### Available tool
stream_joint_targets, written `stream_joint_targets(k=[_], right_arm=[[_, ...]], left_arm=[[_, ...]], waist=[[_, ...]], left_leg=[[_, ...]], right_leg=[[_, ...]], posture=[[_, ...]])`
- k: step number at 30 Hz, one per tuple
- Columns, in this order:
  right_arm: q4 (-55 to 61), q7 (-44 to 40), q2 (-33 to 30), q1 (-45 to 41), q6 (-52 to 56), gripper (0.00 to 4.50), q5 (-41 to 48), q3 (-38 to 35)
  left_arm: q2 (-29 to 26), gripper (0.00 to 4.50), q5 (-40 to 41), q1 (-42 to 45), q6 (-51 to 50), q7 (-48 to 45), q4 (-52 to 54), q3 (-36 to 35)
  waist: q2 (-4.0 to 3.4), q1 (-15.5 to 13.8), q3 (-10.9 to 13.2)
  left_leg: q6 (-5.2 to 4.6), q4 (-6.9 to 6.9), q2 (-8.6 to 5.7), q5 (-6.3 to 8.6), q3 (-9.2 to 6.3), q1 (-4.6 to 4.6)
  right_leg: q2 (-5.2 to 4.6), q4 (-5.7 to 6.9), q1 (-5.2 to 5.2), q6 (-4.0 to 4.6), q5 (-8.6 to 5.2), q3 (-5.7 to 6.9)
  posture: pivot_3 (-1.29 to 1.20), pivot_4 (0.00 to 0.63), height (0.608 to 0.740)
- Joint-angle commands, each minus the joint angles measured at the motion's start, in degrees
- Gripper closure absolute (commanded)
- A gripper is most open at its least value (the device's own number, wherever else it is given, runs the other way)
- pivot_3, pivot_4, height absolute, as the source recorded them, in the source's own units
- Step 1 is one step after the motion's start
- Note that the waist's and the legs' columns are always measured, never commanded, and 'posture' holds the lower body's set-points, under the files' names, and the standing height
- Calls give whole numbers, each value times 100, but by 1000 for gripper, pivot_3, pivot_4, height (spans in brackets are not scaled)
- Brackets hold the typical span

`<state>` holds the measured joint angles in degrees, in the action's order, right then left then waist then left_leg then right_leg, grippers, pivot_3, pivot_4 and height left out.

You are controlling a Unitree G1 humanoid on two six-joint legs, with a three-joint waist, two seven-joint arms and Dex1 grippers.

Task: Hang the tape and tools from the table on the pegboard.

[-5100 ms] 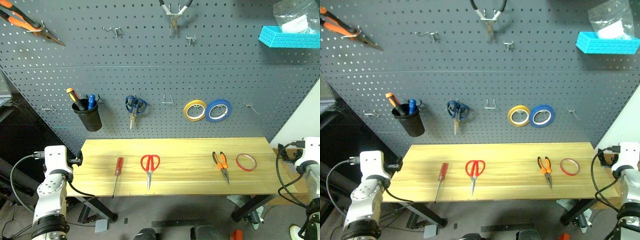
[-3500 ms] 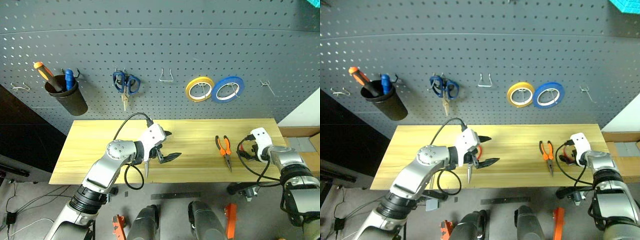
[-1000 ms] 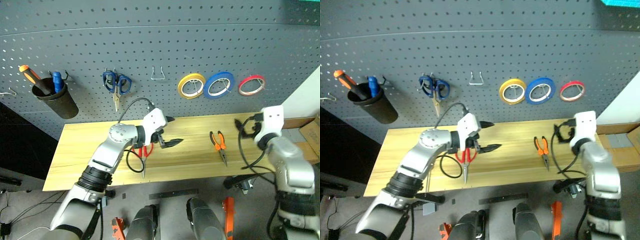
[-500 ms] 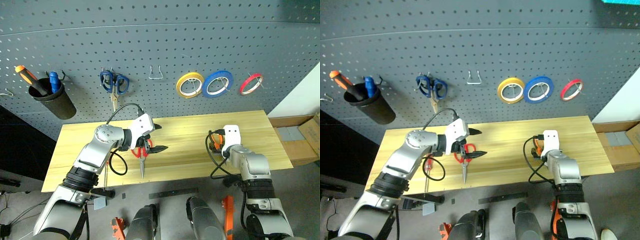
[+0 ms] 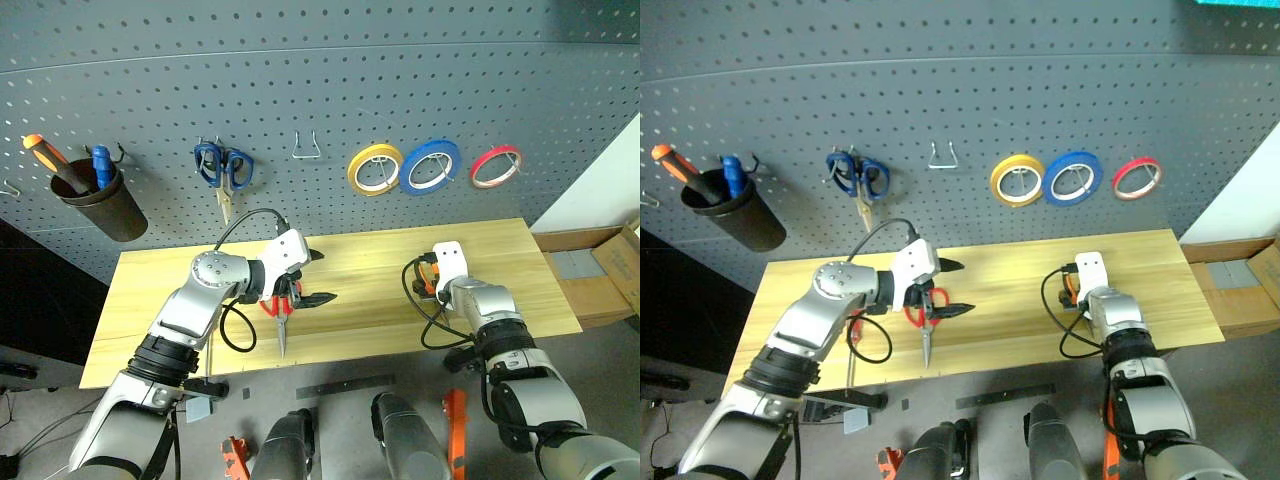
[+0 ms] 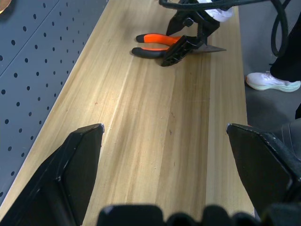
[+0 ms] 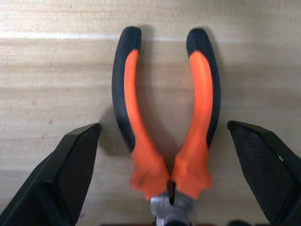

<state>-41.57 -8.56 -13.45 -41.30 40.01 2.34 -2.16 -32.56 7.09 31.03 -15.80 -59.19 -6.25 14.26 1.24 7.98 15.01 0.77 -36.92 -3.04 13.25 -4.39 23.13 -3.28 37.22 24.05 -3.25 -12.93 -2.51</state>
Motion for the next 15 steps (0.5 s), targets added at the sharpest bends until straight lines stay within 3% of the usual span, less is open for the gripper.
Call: stream_joint_targets(k=[1,5,10,15], right_arm=[[-615,66,-69,-145,-90,640,12,-157],[-911,28,-96,-301,-167,1866,119,-304],[-295,40,-8,-207,-165,1913,149,-312],[1726,88,191,434,332,1914,135,-104]], left_arm=[[10,0,10,-12,45,49,217,-97],[55,0,214,-131,-84,46,339,-255],[-24,0,365,-384,-269,145,513,-484],[-170,0,530,-741,-511,301,787,-864]], waist=[[2,-1,-2],[8,-1,-9],[12,-2,-11],[10,1,-10]], left_leg=[[0,-1,0,0,0,0],[0,-5,0,-1,0,-4],[0,-5,0,-1,0,-4],[1,1,6,0,1,10]], right_leg=[[0,0,0,0,2,0],[1,0,-6,0,7,-1],[1,0,-5,-1,8,-3],[2,7,15,0,8,-4]], posture=[[-174,219,740],[-172,214,740],[-176,212,740],[-171,216,740]])
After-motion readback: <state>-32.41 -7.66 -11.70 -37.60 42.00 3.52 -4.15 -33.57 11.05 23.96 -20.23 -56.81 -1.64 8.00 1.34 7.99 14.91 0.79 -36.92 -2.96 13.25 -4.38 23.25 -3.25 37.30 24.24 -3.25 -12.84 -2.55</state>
